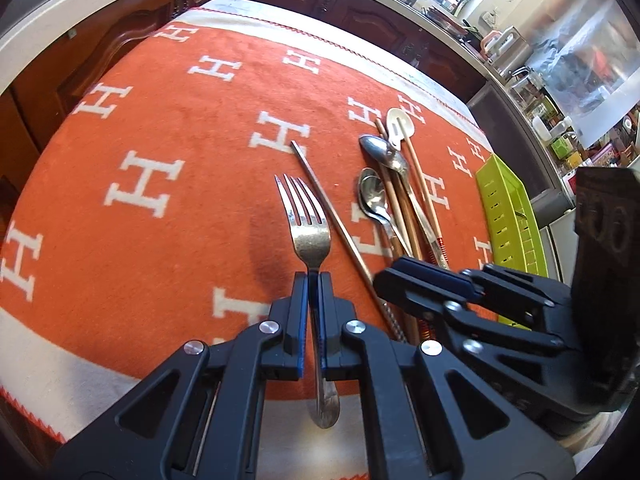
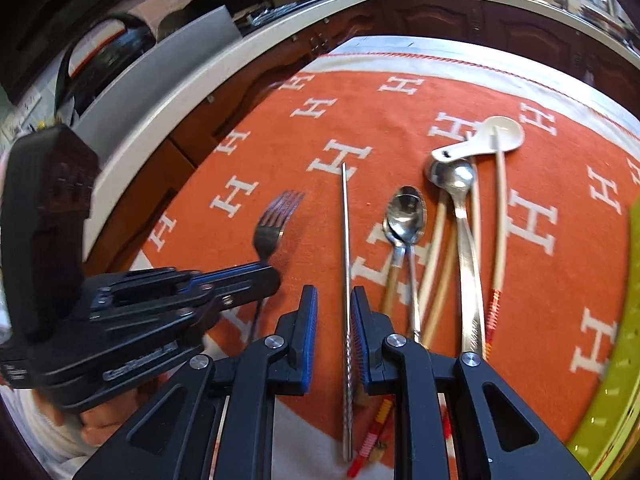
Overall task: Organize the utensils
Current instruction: 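Lift the fork and metal rod and carry both toward the green tray, then lower the fork and metal rod into the green tray and open both tools, then move both open tools back over the utensil pile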
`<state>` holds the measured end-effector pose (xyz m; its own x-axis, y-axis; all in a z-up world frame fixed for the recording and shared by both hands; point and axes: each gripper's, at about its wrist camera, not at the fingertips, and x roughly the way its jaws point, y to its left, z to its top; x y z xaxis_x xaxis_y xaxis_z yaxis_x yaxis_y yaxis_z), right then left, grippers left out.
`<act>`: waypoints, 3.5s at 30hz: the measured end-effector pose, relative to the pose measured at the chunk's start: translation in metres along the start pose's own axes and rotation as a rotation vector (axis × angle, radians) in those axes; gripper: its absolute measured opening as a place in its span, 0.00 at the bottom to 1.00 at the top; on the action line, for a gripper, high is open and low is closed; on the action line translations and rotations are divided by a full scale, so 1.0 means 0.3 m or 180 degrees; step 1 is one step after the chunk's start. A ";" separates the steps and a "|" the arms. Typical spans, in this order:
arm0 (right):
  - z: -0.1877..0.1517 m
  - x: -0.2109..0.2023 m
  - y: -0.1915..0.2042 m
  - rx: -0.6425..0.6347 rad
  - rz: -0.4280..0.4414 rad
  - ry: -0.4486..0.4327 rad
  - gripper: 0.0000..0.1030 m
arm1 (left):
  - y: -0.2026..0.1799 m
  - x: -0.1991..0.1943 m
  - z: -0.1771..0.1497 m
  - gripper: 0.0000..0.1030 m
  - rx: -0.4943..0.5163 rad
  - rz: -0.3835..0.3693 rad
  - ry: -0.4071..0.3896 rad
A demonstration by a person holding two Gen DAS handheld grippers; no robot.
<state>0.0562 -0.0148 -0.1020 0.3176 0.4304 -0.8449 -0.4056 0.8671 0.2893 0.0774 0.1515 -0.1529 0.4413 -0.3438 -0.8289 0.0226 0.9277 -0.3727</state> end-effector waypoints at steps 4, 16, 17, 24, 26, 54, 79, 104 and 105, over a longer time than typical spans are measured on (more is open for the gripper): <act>0.004 0.064 0.036 -0.0191 -0.0203 0.0112 0.16 | 0.022 -0.013 -0.005 0.02 -0.0039 -0.0013 -0.0015; -0.029 0.041 -0.020 0.0181 -0.0034 0.0068 0.05 | -0.023 -0.073 -0.007 0.02 0.0066 -0.0100 -0.0095; -0.030 0.024 -0.033 0.0253 0.0033 0.0046 0.05 | -0.033 -0.079 -0.008 0.02 0.0085 -0.0108 -0.0105; -0.047 -0.109 -0.104 0.0547 0.0239 -0.0167 0.05 | -0.127 -0.122 -0.015 0.00 0.0268 -0.0185 -0.0181; -0.057 -0.145 -0.120 0.0593 0.0265 -0.0225 0.05 | -0.157 -0.132 -0.021 0.00 0.0335 -0.0204 -0.0206; -0.418 -0.722 -0.671 0.1902 -0.0343 -0.1153 0.05 | -0.945 -0.089 0.056 0.00 0.1741 -0.1022 0.0312; -0.448 -0.527 -0.860 0.2308 -0.0679 -0.0805 0.06 | -1.128 0.357 0.099 0.01 0.2138 -0.0267 0.0702; -0.404 -0.545 -0.657 0.1975 -0.0748 -0.0774 0.10 | -0.781 -0.034 -0.046 0.01 0.1714 0.0067 0.0279; -0.402 -0.541 -0.639 0.1952 -0.0747 -0.0759 0.10 | -0.768 -0.041 -0.048 0.01 0.1688 0.0077 0.0270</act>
<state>-0.0210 -0.2811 -0.0745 0.5457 0.1967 -0.8146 0.2318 0.8987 0.3723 0.0539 -0.0601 -0.0629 0.3737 -0.3116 -0.8736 0.4730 0.8742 -0.1095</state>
